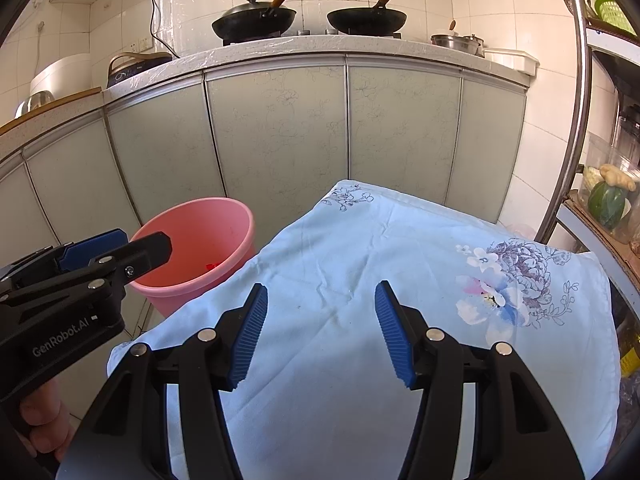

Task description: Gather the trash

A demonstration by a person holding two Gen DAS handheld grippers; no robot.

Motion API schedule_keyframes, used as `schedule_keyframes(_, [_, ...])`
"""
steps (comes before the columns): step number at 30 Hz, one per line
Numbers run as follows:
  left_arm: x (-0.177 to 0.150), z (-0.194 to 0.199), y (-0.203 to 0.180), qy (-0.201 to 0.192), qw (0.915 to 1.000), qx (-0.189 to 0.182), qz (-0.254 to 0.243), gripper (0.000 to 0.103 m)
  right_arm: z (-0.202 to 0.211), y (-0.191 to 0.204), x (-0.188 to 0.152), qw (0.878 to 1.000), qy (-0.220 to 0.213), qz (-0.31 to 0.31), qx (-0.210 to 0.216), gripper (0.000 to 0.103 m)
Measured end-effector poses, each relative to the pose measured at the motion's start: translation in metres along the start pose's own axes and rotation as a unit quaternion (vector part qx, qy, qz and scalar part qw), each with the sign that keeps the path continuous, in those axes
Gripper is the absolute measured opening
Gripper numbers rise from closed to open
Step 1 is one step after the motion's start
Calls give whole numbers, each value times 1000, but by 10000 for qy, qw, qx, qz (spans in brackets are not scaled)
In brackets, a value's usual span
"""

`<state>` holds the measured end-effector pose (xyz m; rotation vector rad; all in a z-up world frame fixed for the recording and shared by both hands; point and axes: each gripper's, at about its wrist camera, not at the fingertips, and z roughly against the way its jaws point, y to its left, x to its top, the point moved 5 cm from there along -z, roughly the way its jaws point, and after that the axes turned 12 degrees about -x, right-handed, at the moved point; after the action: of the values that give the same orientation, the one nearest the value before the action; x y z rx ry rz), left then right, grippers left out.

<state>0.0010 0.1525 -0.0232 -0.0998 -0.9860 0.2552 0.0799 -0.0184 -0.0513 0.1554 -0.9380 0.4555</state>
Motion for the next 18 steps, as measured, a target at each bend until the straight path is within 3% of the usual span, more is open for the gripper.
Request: schedule_keyframes(18, [0,0,-1,-1,10000,-2,3,53,0,1,0,10000,17,0,0,56])
